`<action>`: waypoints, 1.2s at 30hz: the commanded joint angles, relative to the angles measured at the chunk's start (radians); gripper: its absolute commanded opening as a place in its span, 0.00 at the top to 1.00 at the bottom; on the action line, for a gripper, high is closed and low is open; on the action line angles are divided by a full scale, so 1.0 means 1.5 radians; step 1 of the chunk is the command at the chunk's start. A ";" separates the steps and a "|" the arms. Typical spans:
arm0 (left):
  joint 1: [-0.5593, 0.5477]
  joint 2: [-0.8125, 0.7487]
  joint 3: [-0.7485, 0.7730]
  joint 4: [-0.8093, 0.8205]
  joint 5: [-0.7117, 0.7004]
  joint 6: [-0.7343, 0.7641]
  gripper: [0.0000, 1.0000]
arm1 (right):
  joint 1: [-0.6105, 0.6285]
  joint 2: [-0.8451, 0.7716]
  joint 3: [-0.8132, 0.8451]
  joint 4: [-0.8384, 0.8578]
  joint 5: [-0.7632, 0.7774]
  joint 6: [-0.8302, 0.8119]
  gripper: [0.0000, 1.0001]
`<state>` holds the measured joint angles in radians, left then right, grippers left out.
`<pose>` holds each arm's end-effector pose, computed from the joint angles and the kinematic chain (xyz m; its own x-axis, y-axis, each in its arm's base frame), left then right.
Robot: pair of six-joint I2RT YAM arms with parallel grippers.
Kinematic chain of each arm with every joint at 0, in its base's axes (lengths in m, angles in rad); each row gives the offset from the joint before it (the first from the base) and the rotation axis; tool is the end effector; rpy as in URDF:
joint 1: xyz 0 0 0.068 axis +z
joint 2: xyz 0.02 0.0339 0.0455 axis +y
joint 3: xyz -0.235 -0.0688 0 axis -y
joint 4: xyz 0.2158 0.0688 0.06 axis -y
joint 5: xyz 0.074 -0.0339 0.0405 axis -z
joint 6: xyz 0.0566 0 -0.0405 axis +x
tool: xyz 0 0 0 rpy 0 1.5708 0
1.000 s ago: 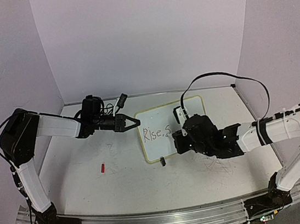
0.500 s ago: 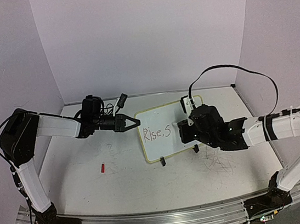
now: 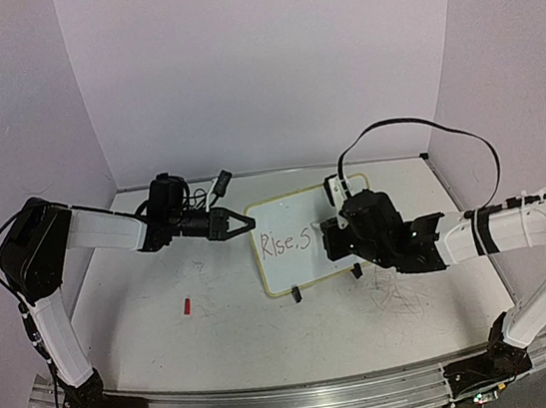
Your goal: Write a sentence on the whiteboard
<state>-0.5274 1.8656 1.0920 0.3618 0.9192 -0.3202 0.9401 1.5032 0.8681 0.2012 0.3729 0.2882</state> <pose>0.3090 -0.2321 0.1871 -0.6225 0.1417 -0.7697 0.7785 0.2127 -0.5905 0.2103 0.2531 0.2150 -0.3961 -0.0936 -0.9134 -0.4637 0.8790 0.1110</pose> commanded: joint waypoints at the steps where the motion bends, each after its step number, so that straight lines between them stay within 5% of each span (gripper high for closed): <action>1: -0.003 -0.012 0.015 -0.033 -0.022 0.005 1.00 | -0.004 0.006 0.030 0.025 0.010 -0.006 1.00; 36: -0.003 -0.014 0.015 -0.036 -0.021 0.005 1.00 | 0.005 -0.017 -0.037 -0.003 -0.014 0.045 1.00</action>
<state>-0.5274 1.8656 1.0920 0.3569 0.9157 -0.3165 0.9419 1.4967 0.8317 0.2092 0.3497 0.3280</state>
